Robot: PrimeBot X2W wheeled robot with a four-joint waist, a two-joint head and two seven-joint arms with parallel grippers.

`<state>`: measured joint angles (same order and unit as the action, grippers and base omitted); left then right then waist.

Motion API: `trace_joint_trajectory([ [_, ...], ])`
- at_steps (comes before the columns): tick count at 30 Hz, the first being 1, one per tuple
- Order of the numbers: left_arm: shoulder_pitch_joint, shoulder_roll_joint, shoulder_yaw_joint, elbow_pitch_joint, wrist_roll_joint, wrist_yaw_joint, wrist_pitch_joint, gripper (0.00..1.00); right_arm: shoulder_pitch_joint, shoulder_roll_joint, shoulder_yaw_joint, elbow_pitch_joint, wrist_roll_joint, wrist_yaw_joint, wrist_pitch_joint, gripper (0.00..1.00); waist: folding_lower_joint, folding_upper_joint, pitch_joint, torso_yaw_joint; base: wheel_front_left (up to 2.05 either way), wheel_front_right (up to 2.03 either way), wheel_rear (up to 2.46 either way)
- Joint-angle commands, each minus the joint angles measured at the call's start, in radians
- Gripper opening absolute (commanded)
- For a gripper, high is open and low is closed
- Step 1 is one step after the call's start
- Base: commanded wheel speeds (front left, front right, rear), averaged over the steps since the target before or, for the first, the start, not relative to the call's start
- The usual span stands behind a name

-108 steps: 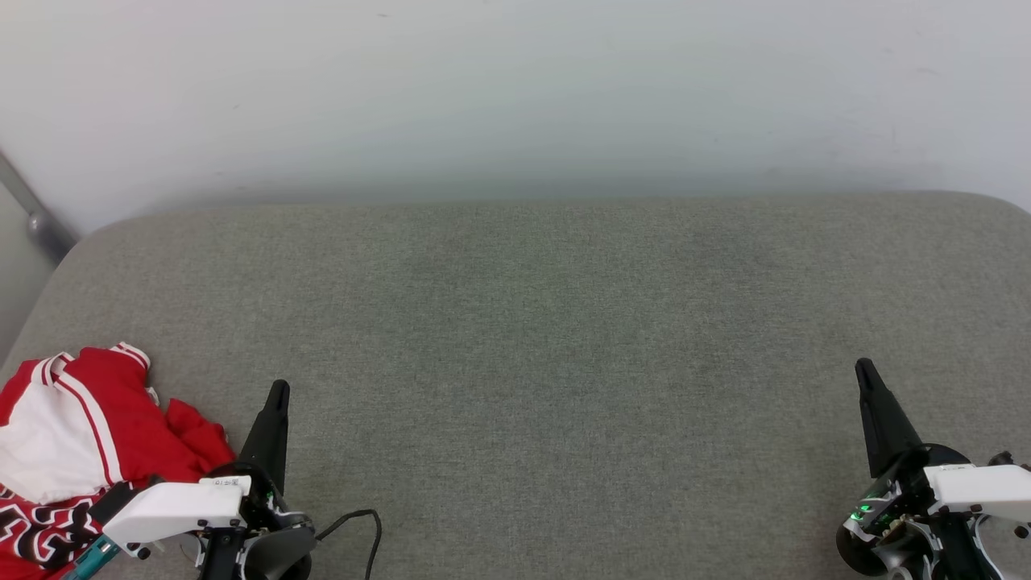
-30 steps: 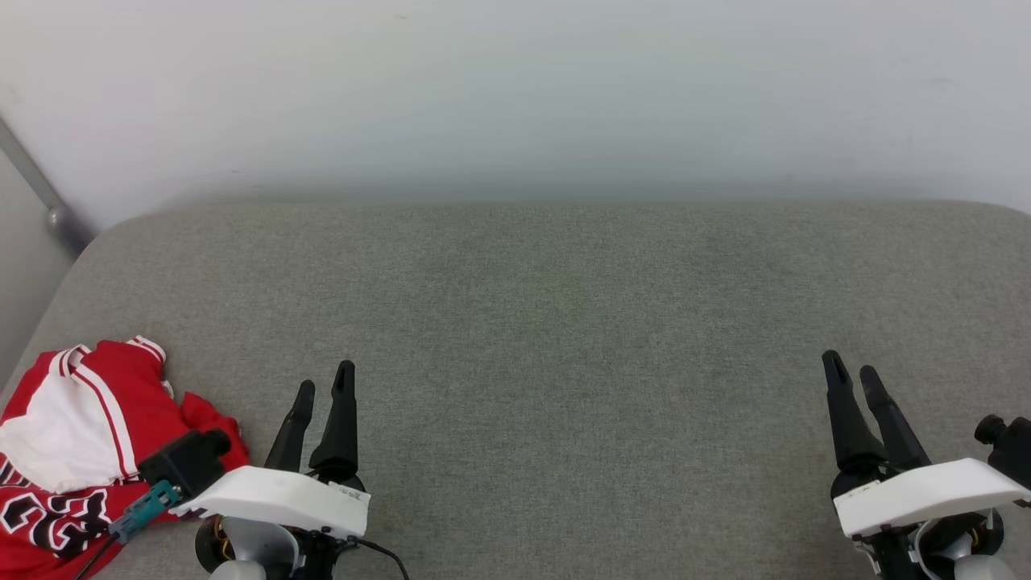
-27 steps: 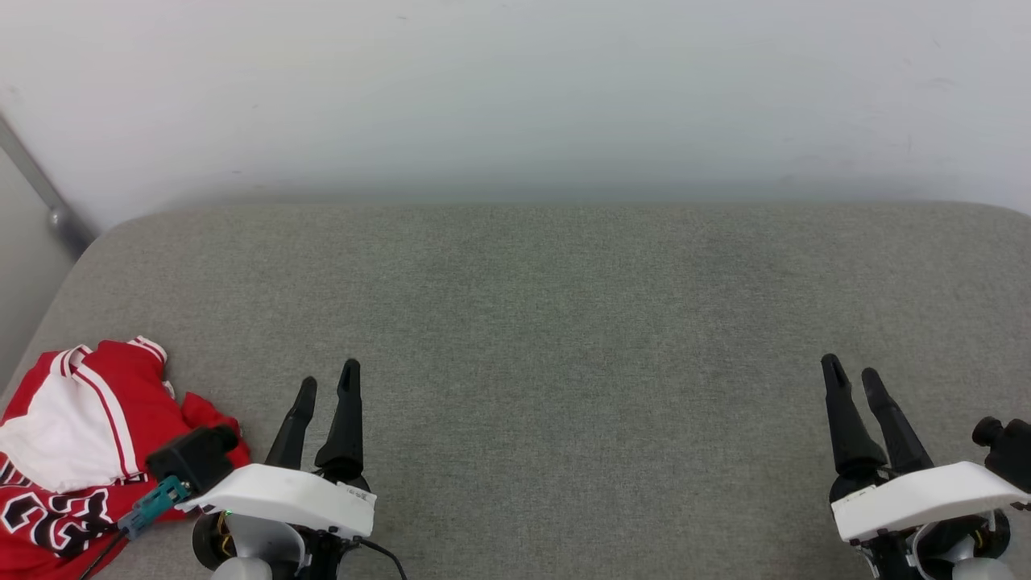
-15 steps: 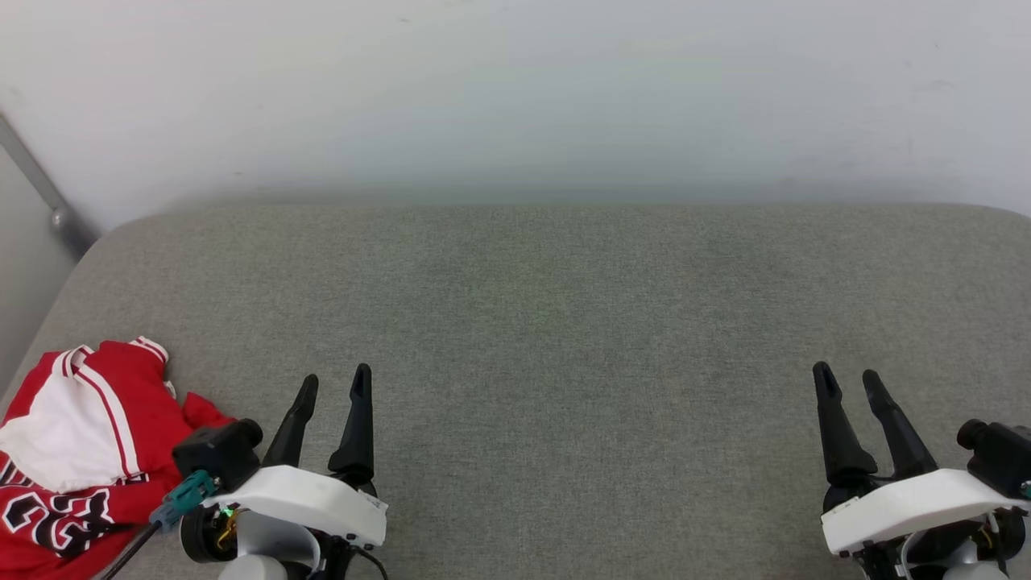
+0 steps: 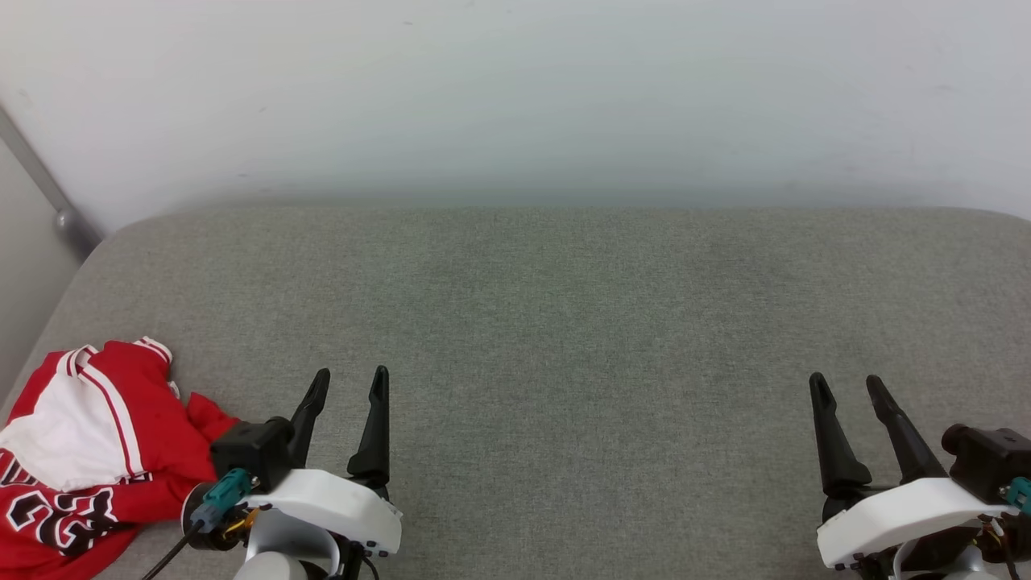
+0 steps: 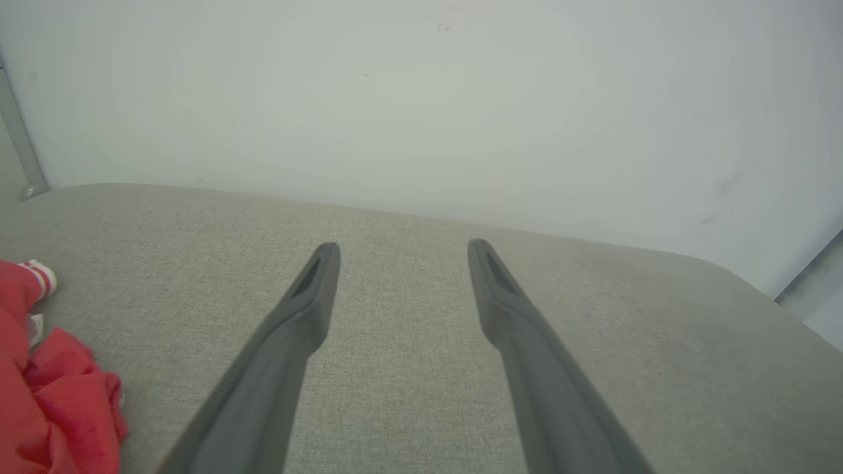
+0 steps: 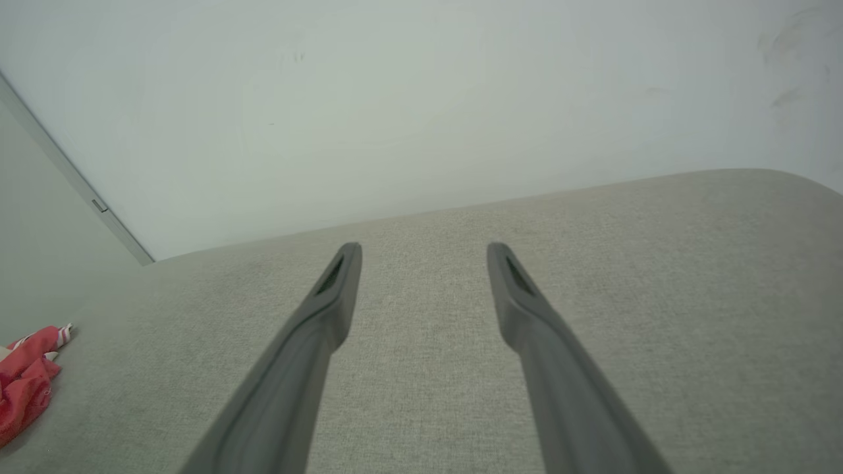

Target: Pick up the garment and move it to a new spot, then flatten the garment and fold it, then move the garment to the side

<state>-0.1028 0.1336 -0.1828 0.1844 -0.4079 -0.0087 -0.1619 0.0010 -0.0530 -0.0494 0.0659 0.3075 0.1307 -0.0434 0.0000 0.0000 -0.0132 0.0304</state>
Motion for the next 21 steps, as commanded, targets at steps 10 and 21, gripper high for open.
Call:
trace_joint_trajectory([
  [10, -0.025, 0.01, -0.028, 0.02, 0.083, 0.009, -0.028, 1.0, 0.012, 0.003, 0.001, -0.027, -0.1, 0.0, -0.01, 1.0, 0.0, 0.0, -0.002, 0.002, 0.0, 0.0, 0.0],
  [21, -0.026, 0.001, -0.033, 0.044, 0.141, 0.003, -0.053, 1.0, 0.02, 0.003, 0.009, -0.032, -0.185, 0.0, -0.023, 1.0, 0.0, 0.0, -0.004, 0.005, 0.0, 0.0, 0.0],
])
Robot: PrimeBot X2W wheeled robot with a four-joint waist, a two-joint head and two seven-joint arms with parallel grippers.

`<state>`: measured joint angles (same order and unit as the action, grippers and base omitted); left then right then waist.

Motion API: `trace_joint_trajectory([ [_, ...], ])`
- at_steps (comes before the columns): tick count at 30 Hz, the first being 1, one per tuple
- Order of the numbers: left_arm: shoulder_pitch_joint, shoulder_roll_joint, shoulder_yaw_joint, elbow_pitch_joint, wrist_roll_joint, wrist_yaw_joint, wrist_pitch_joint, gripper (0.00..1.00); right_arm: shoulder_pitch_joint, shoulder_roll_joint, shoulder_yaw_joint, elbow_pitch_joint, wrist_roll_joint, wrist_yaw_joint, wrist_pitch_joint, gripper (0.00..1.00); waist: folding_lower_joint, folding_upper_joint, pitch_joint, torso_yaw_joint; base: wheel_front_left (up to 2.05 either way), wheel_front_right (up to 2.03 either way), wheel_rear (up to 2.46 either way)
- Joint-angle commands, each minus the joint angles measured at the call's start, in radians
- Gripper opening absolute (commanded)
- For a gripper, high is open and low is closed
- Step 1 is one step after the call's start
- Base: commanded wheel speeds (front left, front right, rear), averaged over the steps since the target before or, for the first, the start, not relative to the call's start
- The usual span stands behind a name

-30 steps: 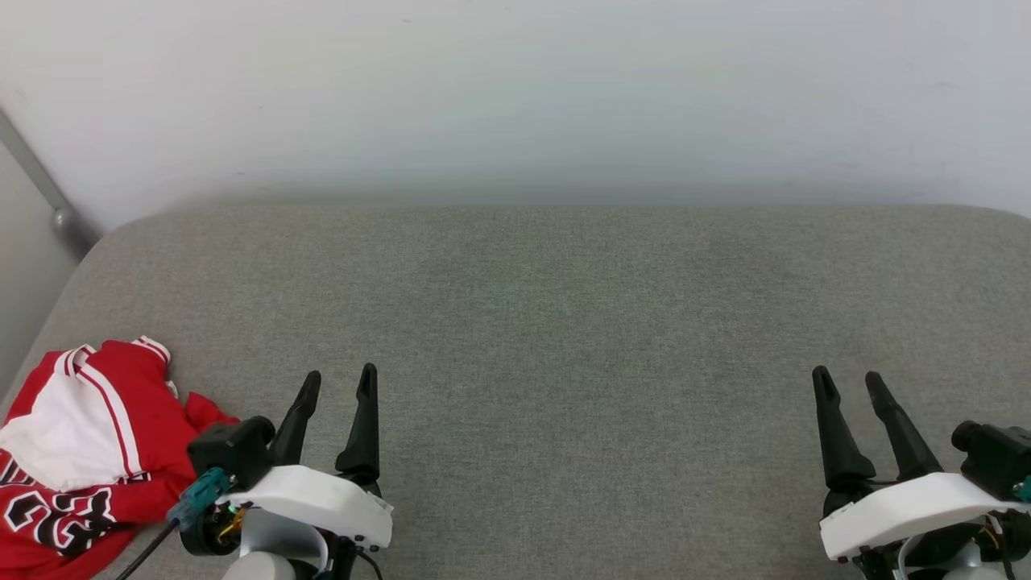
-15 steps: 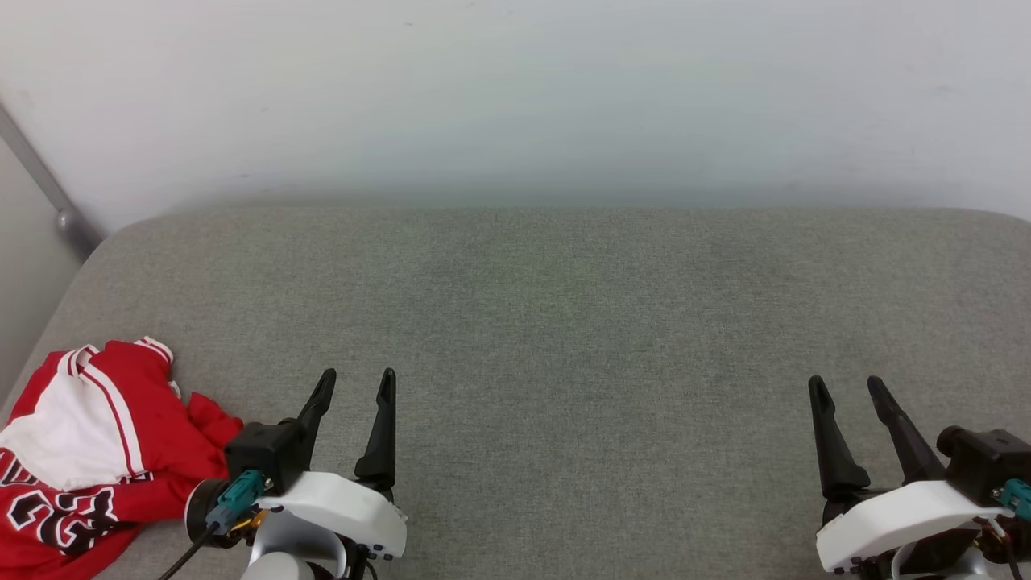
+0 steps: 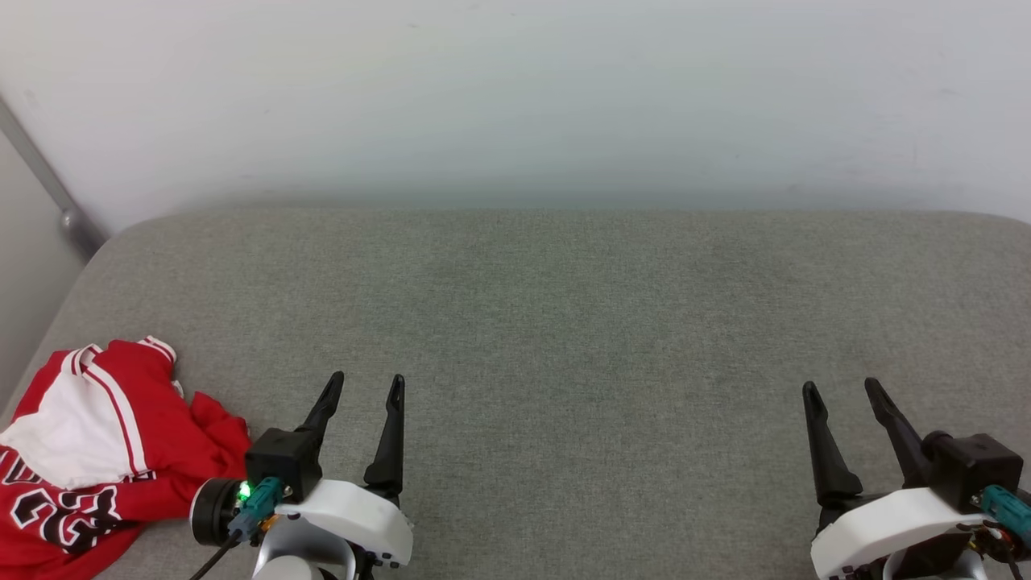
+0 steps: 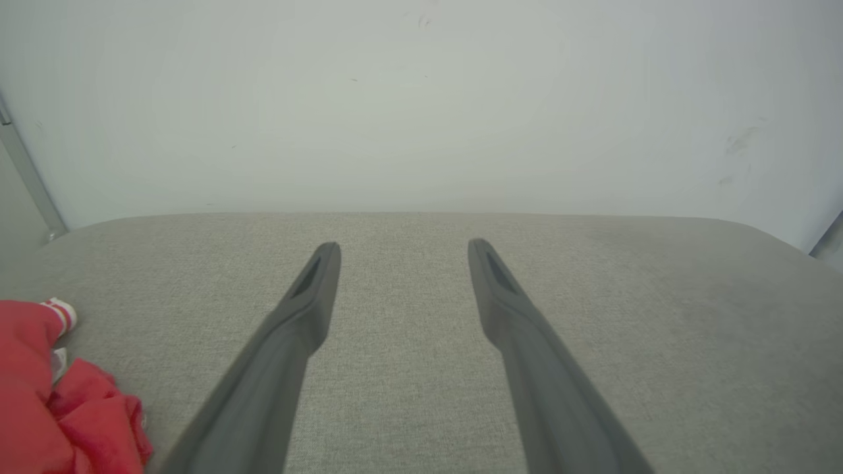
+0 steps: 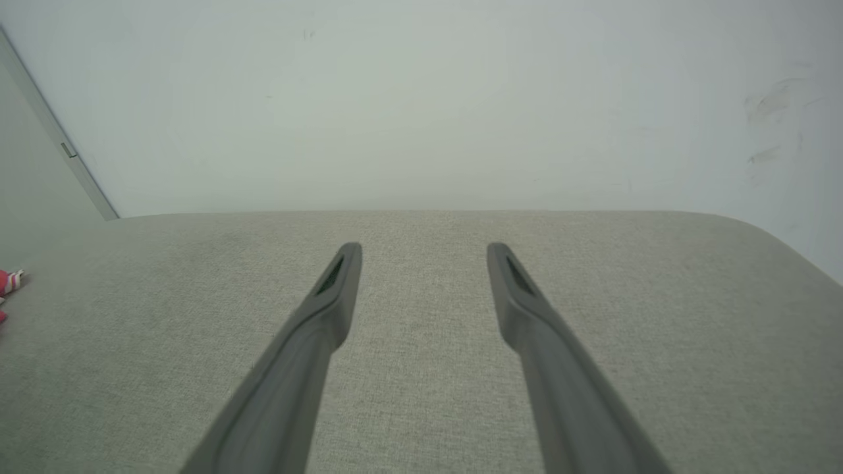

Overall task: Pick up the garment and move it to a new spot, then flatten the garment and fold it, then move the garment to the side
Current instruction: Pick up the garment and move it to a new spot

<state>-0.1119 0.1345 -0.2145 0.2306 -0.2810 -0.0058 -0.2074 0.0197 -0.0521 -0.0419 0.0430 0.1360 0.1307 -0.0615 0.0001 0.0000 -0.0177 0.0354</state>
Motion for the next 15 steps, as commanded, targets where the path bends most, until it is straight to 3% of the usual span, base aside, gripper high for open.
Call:
trace_joint_trajectory([
  [1, -0.017, -0.001, -0.002, 0.0, 0.02, 0.0, -0.01, 1.0, 0.001, 0.002, 0.002, -0.009, -0.021, 0.0, -0.007, 1.0, -0.0001, 0.0, 0.0, 0.001, 0.0, 0.0, 0.0],
  [15, -0.016, -0.011, 0.012, 0.03, 0.096, 0.006, -0.037, 1.0, 0.012, 0.003, 0.008, -0.001, -0.11, 0.0, -0.03, 1.0, -0.0001, 0.0, -0.007, 0.014, 0.0, 0.0, 0.0],
])
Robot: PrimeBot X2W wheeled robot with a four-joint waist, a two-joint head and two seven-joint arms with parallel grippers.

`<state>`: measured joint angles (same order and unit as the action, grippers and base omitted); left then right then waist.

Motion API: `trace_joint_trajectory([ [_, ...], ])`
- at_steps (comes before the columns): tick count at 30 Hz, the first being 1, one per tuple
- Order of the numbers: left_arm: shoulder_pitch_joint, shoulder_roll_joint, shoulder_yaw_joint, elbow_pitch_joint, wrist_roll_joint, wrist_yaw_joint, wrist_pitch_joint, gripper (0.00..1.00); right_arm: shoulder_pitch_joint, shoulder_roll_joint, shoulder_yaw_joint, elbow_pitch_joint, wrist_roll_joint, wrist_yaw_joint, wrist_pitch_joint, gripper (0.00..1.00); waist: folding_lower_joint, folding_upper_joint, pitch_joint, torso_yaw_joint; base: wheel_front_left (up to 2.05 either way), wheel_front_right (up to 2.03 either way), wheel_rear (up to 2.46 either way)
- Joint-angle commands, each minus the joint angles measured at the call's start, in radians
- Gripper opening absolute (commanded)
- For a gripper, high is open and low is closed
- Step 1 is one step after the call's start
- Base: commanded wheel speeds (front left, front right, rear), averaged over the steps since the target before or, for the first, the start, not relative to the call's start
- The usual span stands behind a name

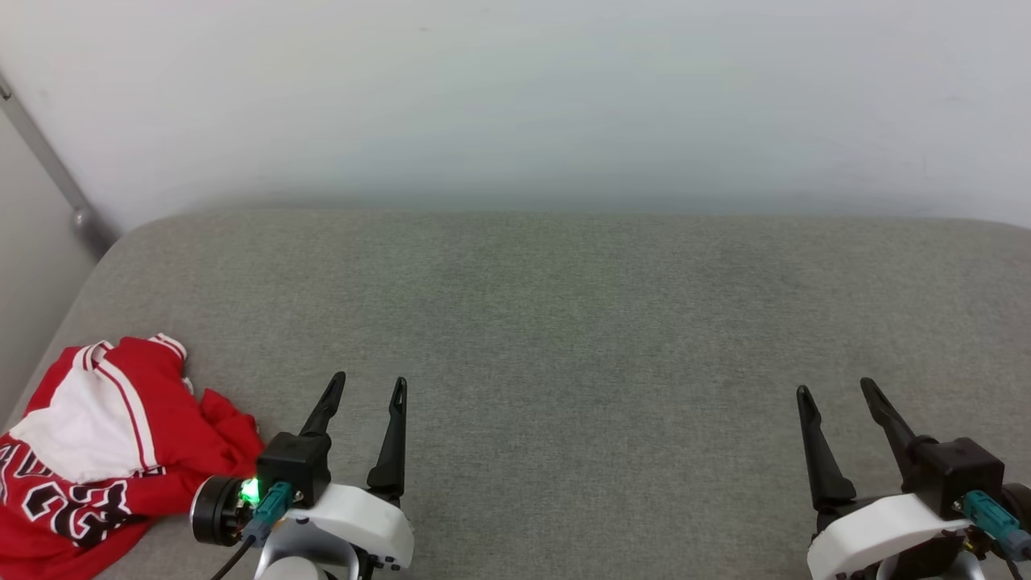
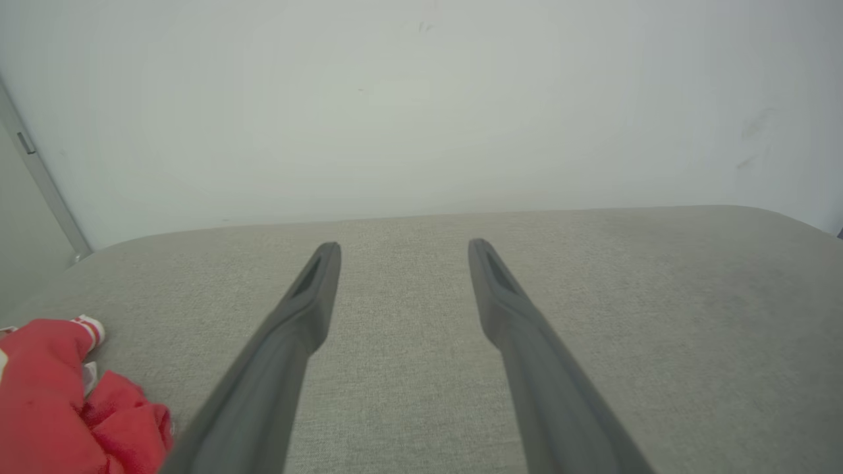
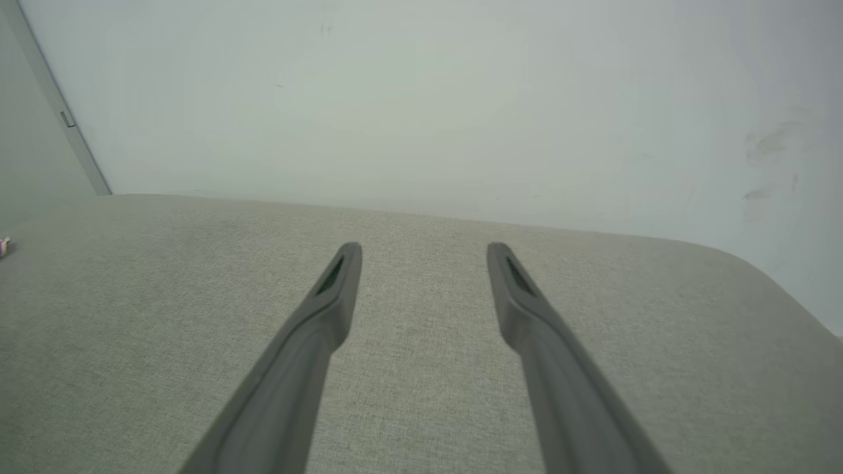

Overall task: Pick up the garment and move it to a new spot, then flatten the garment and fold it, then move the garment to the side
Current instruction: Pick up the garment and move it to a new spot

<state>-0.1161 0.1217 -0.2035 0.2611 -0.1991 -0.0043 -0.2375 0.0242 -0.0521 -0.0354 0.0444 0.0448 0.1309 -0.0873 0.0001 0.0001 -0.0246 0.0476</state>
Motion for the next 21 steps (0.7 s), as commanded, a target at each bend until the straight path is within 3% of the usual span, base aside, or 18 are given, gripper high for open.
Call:
trace_joint_trajectory([
  [1, -0.012, -0.001, 0.004, 0.002, 0.015, 0.004, -0.008, 1.0, 0.01, 0.002, -0.002, -0.002, -0.024, 0.0, -0.007, 1.0, -0.0001, -0.0001, -0.001, 0.008, 0.0, 0.0, 0.0],
  [6, -0.018, -0.013, 0.016, 0.012, 0.033, 0.007, -0.017, 1.0, 0.011, 0.003, 0.008, -0.005, -0.056, 0.0, -0.017, 1.0, -0.0001, -0.0001, 0.0, 0.064, 0.0, 0.0, 0.0],
  [13, -0.023, -0.017, 0.045, 0.028, 0.065, 0.015, -0.03, 1.0, -0.004, 0.003, 0.048, -0.003, -0.089, 0.0, -0.026, 1.0, -0.0001, -0.0001, 0.002, 0.198, 0.0, 0.0, 0.0],
  [21, -0.012, -0.025, 0.099, 0.021, 0.035, 0.01, -0.028, 1.0, -0.027, 0.003, 0.09, 0.01, -0.051, 0.0, -0.032, 1.0, -0.0001, -0.0001, 0.011, 0.345, 0.0, 0.0, 0.0],
])
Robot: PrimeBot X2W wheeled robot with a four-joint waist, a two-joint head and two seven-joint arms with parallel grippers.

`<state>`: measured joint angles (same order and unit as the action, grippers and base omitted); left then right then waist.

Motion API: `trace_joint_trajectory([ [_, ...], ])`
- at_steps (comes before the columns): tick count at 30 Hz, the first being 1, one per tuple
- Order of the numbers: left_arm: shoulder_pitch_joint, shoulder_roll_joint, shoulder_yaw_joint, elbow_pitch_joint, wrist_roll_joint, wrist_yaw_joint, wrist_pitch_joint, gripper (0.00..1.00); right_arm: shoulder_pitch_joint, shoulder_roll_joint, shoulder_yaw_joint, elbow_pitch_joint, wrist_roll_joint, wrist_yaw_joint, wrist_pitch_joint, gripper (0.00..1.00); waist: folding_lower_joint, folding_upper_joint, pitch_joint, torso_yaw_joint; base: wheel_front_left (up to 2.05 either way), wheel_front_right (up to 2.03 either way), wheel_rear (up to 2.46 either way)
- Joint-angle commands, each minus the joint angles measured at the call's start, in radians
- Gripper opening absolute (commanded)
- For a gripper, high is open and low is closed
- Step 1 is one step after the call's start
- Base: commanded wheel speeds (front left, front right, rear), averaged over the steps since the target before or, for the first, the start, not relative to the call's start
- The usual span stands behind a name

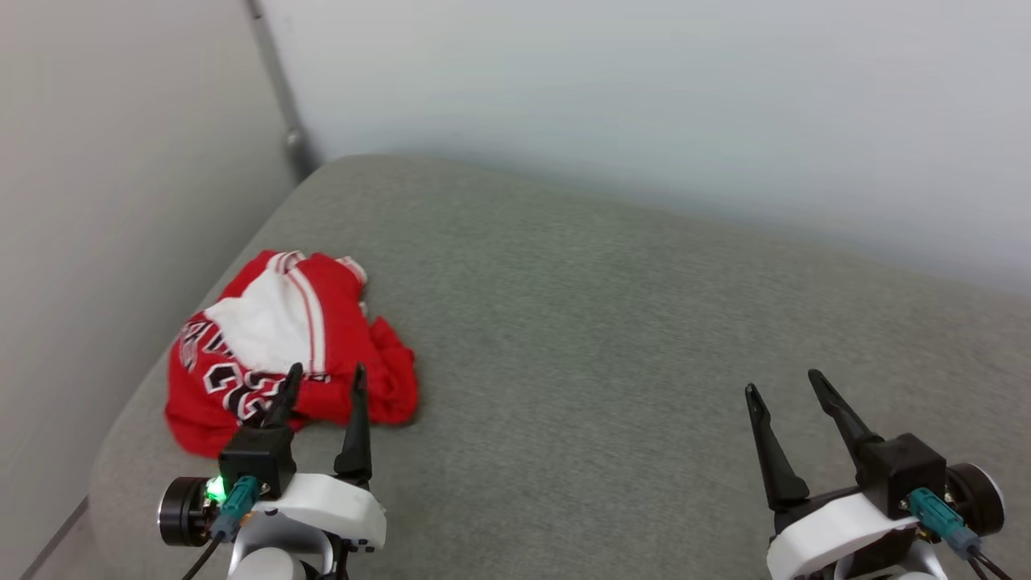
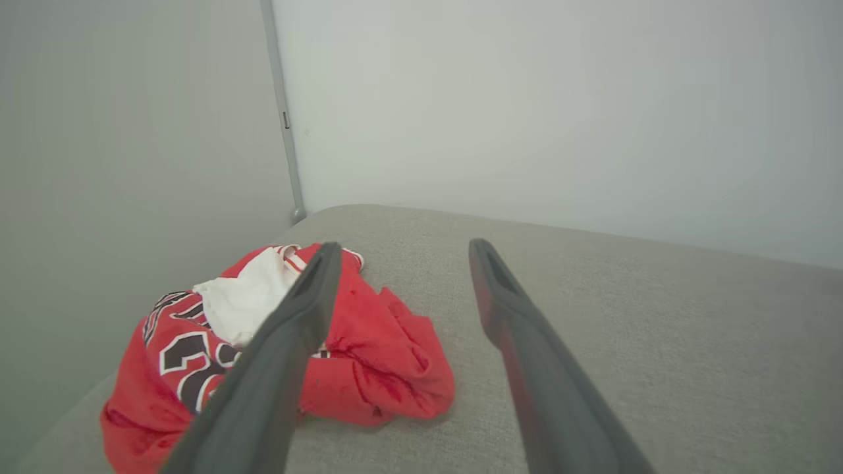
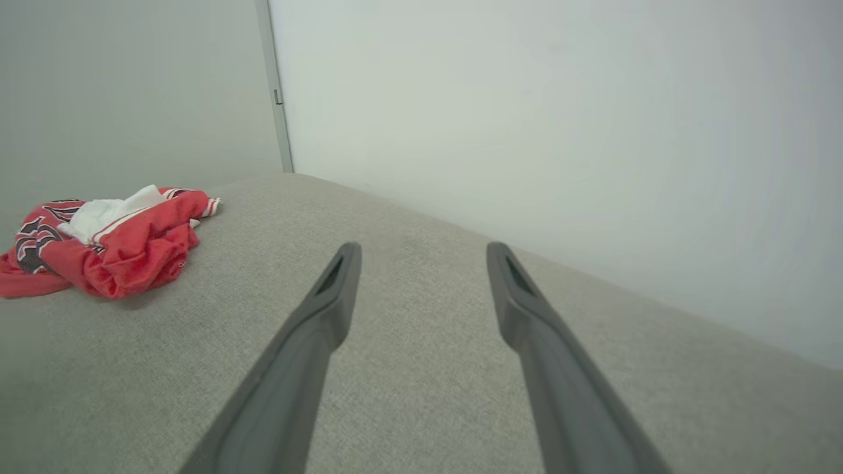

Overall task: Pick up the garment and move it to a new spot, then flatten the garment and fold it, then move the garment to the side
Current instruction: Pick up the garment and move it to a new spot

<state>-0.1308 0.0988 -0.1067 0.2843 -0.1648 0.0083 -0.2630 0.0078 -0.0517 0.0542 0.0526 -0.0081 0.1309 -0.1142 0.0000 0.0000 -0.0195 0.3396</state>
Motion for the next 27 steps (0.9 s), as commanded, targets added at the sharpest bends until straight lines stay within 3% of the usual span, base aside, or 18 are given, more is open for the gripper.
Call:
trace_joint_trajectory([
  [1, 0.006, -0.003, 0.01, -0.004, -0.002, -0.002, -0.003, 1.0, -0.016, 0.002, 0.009, 0.003, 0.0, 0.0, -0.006, 1.0, 0.0, 0.0, 0.007, 0.064, 0.0, 0.0, 0.0],
  [7, 0.016, -0.013, 0.043, -0.013, -0.012, -0.004, -0.003, 1.0, -0.038, 0.002, 0.033, 0.015, -0.005, 0.0, -0.01, 1.0, 0.0, 0.0, 0.013, 0.125, 0.0, 0.0, 0.0],
  [14, 0.018, -0.022, 0.072, -0.018, -0.009, -0.011, -0.003, 1.0, -0.049, 0.002, 0.039, 0.035, 0.0, 0.0, -0.016, 1.0, 0.0, 0.0, 0.017, 0.145, 0.0, 0.0, 0.0],
  [20, -0.033, -0.023, 0.1, 0.001, -0.029, -0.022, -0.003, 1.0, -0.063, 0.002, 0.045, 0.034, 0.001, 0.0, -0.008, 1.0, 0.0, 0.0, 0.036, 0.124, 0.0, 0.0, 0.0],
  [27, -0.245, 0.064, 0.138, 0.083, -0.081, -0.081, 0.056, 1.0, -0.102, 0.001, 0.045, 0.009, -0.041, -0.001, 0.018, 1.0, 0.0, 0.0, 0.122, 0.048, 0.0, 0.0, 0.0],
])
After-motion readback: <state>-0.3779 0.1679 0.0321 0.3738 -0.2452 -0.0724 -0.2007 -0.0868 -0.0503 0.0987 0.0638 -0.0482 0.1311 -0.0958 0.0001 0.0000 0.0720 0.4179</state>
